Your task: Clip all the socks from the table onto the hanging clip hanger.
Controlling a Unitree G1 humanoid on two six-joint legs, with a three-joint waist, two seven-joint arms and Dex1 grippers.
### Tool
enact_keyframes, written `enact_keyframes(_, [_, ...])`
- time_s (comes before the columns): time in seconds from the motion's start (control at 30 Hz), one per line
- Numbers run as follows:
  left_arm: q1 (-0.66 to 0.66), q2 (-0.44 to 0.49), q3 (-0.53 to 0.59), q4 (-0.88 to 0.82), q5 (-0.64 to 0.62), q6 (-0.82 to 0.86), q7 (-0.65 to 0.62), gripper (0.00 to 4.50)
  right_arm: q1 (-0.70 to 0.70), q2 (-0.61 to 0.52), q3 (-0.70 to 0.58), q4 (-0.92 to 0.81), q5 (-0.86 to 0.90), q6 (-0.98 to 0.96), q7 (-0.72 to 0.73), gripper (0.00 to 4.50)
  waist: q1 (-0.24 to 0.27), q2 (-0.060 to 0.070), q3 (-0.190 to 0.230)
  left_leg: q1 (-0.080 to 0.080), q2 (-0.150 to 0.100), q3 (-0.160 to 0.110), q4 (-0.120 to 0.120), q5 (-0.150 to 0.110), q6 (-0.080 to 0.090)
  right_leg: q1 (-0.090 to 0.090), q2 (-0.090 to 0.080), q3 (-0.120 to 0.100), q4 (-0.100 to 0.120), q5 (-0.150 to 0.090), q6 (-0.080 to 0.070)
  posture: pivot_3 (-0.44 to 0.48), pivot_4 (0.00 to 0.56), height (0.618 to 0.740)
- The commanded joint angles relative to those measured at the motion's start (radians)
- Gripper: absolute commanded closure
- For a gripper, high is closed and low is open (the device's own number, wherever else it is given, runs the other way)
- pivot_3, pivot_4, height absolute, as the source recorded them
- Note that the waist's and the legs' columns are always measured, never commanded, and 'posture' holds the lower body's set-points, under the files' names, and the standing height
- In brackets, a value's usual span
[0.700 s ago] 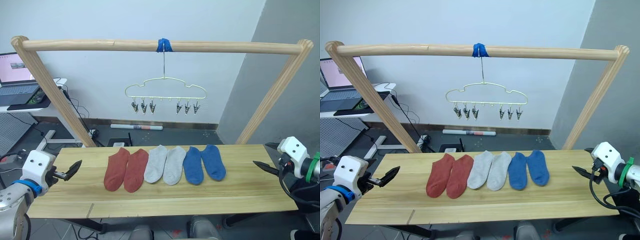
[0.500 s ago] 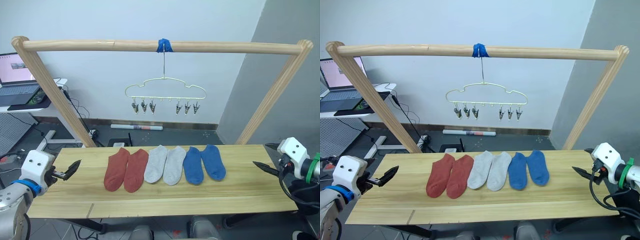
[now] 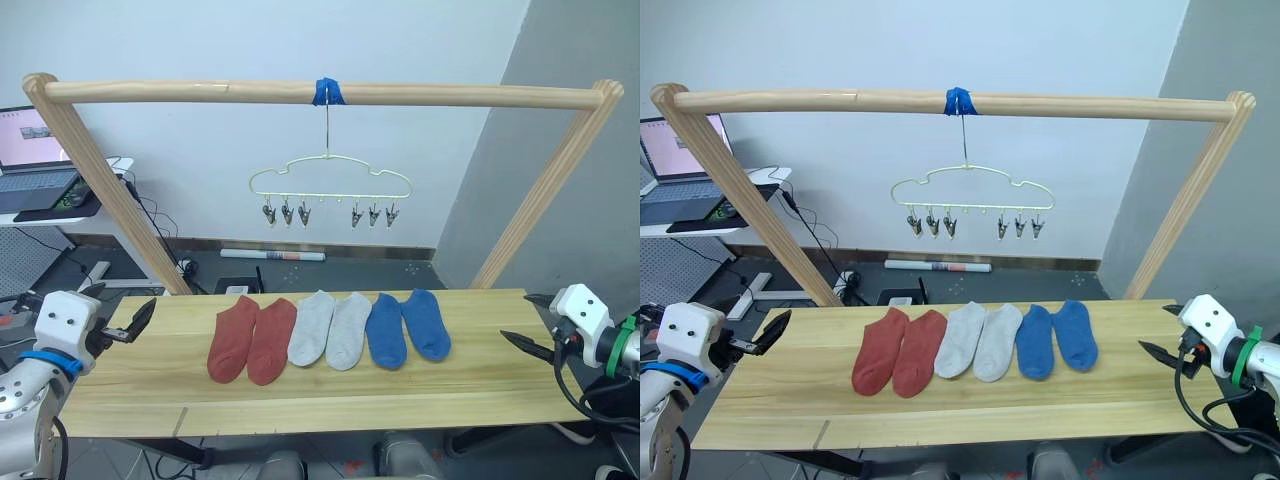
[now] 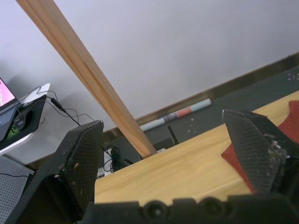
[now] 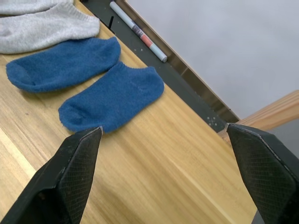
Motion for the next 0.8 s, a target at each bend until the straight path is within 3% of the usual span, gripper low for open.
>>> enact_keyframes(0.03, [-0.032,-0.012,-0.015,-0.070,-0.016,0.020,0.015,0.00,0.020,0.013,-0.040,-0.077,0.023,0.005,-0.017,0.04,0.000,-0.001,0.006,0.000,0.000,0.000,0.000,0.000,0.000,0.000,0.000,0.000,0.000,0.000,0.000,-0.090,0.078,0.740])
enact_keyframes(0.4, [-0.259,-0.208,-0.171,-0.212,0.037,0.058,0.212,0.00,0.058,0.065,-0.038,-0.446,0.091,0.147,-0.083,0.04,-0.016,0.000,0.052,0.000,0.000,-0.002,0.001,0.000,0.000,0.005,0.000,-0.001,-0.001,0.000,0.001,-0.195,0.149,0.740])
enact_keyframes(0.77, [-0.423,-0.328,-0.226,-0.176,0.028,0.104,0.310,0.00,-0.112,0.146,0.072,-0.720,0.209,0.386,-0.208,0.04,-0.073,-0.009,0.115,-0.001,0.000,-0.003,0.001,0.000,0.000,0.002,0.000,-0.001,-0.001,0.003,0.006,-0.269,0.224,0.740])
enact_keyframes(0.8, [-0.431,-0.335,-0.221,-0.170,0.020,0.108,0.313,0.18,-0.114,0.147,0.075,-0.726,0.211,0.394,-0.211,0.02,-0.076,-0.010,0.119,-0.003,-0.001,-0.003,0.001,0.000,0.000,0.001,0.000,-0.001,-0.001,0.003,0.006,-0.269,0.229,0.740])
